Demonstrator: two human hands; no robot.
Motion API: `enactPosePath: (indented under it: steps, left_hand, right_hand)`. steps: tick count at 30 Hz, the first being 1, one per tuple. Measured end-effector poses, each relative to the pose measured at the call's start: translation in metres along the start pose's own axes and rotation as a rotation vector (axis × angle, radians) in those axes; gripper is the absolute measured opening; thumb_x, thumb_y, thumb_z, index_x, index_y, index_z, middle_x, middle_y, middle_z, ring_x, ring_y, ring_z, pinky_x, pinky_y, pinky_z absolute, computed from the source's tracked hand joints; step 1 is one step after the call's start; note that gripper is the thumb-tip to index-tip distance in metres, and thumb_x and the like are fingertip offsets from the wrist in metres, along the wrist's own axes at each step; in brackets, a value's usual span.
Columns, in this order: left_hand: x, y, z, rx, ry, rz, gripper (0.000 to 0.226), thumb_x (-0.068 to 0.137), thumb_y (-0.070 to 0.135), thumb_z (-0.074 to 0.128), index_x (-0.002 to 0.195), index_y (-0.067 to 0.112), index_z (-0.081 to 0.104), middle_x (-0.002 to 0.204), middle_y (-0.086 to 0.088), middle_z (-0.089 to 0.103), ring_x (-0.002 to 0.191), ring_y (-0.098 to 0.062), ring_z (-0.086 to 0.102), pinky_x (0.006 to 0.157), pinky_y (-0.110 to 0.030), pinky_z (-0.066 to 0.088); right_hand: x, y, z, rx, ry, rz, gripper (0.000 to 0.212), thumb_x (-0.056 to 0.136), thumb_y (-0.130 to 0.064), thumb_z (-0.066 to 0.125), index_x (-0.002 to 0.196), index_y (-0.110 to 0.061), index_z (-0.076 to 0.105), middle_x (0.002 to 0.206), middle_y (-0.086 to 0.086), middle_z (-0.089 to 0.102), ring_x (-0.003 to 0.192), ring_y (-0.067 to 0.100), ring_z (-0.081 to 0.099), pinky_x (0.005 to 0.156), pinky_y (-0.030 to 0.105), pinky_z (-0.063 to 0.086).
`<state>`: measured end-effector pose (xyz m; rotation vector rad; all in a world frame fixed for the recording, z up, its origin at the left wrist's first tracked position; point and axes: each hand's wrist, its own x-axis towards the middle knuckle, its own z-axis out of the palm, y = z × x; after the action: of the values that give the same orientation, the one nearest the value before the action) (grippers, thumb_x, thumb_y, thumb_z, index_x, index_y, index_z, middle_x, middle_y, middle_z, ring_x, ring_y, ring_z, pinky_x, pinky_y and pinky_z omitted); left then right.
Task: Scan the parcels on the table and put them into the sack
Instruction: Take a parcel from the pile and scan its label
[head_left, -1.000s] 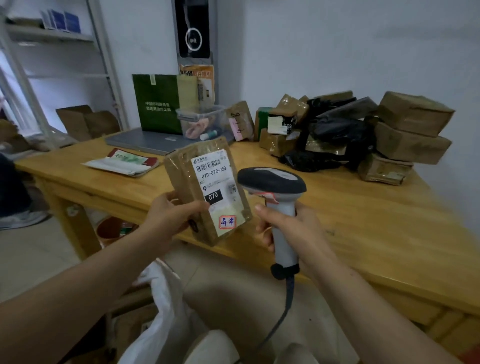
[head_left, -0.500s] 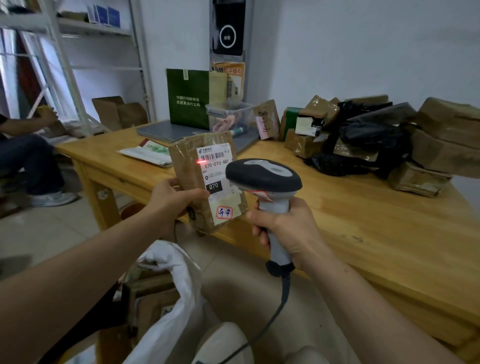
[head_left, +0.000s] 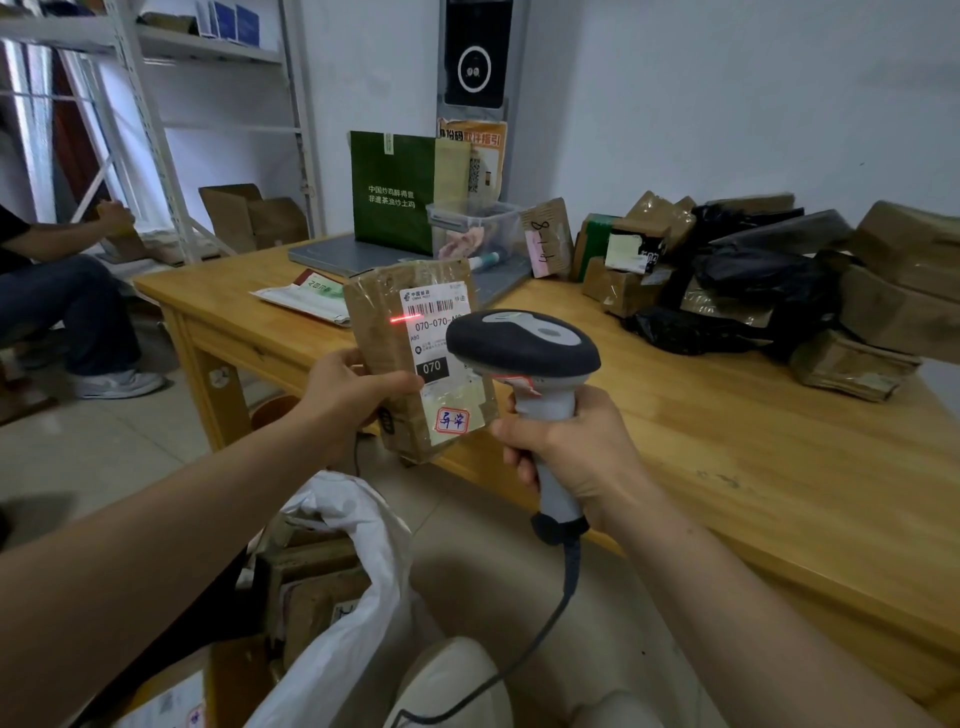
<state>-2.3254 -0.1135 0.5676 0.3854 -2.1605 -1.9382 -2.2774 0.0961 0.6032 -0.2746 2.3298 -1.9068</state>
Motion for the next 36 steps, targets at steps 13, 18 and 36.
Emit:
enactPosePath:
  steps: [13, 18, 36]
  left_hand:
    - [-0.003, -0.011, -0.020, -0.230, -0.075, -0.143, 0.044, 0.071, 0.019, 0.081, 0.110, 0.008, 0.063, 0.091, -0.006, 0.073, 0.091, -0.021, 0.069, 0.086, -0.045, 0.056]
    - [-0.018, -0.030, -0.051, -0.496, -0.267, -0.245, 0.055, 0.050, 0.025, 0.090, 0.097, 0.004, 0.070, 0.081, -0.010, 0.060, 0.074, -0.021, 0.058, 0.088, -0.043, 0.055]
    - [0.001, -0.194, -0.260, 0.381, 0.352, -0.612, 0.020, 0.090, 0.014, 0.061, 0.107, 0.004, 0.065, 0.118, -0.018, 0.060, 0.102, -0.028, 0.056, 0.082, -0.032, 0.039]
  right_hand:
    - [0.013, 0.011, 0.011, 0.153, 0.113, -0.054, 0.023, 0.082, -0.024, 0.073, 0.097, -0.011, 0.063, 0.079, 0.006, 0.073, 0.065, 0.018, 0.067, 0.053, 0.027, 0.052]
    - [0.037, 0.033, 0.028, 0.235, 0.247, 0.129, 0.034, 0.077, -0.033, 0.077, 0.103, -0.018, 0.059, 0.096, 0.002, 0.066, 0.078, 0.017, 0.063, 0.070, 0.037, 0.058]
    - [0.083, 0.095, 0.193, -0.050, -0.064, 0.256, 0.034, 0.068, -0.021, 0.085, 0.093, -0.015, 0.063, 0.091, 0.001, 0.072, 0.081, 0.014, 0.070, 0.071, 0.035, 0.059]
